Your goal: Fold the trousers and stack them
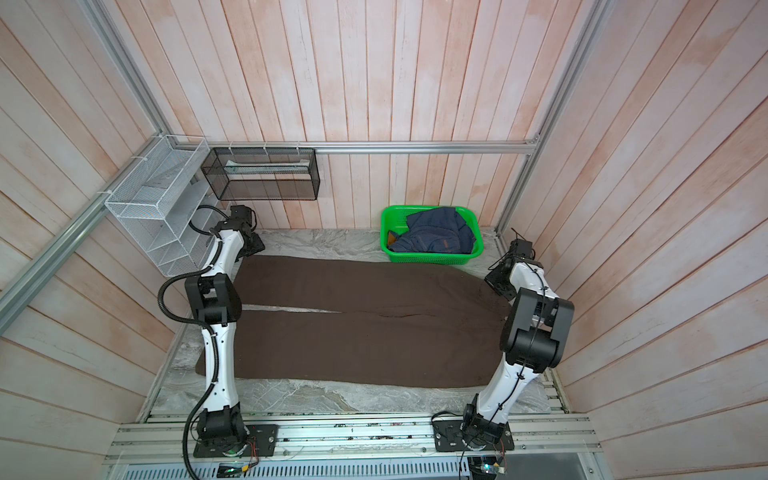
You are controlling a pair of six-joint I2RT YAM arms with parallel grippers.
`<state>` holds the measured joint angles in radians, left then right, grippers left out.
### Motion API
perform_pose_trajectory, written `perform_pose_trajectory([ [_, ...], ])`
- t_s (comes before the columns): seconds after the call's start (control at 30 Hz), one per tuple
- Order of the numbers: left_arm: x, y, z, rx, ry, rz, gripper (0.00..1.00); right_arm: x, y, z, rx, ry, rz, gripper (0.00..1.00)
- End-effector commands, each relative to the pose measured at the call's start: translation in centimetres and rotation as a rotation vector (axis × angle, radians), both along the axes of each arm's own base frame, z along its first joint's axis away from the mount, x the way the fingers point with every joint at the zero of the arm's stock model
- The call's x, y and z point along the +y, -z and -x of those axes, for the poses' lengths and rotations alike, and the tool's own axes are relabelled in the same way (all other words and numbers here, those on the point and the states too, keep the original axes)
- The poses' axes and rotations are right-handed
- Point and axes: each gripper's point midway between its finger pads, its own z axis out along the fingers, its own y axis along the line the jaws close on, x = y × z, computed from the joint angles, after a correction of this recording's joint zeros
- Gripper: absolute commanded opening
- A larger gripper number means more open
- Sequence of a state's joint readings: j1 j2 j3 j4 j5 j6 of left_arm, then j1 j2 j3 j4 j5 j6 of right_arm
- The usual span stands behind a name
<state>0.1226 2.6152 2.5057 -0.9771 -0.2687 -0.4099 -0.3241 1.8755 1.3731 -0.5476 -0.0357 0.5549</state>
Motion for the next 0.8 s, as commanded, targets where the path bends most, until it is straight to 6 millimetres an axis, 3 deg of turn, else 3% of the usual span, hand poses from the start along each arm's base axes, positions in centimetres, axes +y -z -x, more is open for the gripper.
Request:
perform_pose_trajectory([
  [0.0,0.8,3.6,0.0,0.048,0.008,0.013,0.78,-0.6,-0.7,0.4,-0.004,0.024,0.027,0.0],
  [0.43,1.8,7.5,0.1,0.087,0.005,0.035,0.75,-0.3,-1.8,0.6,-0.015,0.011,0.038,0.0],
  [0.67,-0.4,10.0,1.9,0.175,0.061,0.175,0.59,-0.2,-2.3,0.3,-0.033,0.011,0.037,0.0],
  [0.77,-0.5,10.2,2.7,0.2,0.058,0.208,0.45,-0.2,-2.5,0.2,-0.036,0.009,0.036,0.0],
])
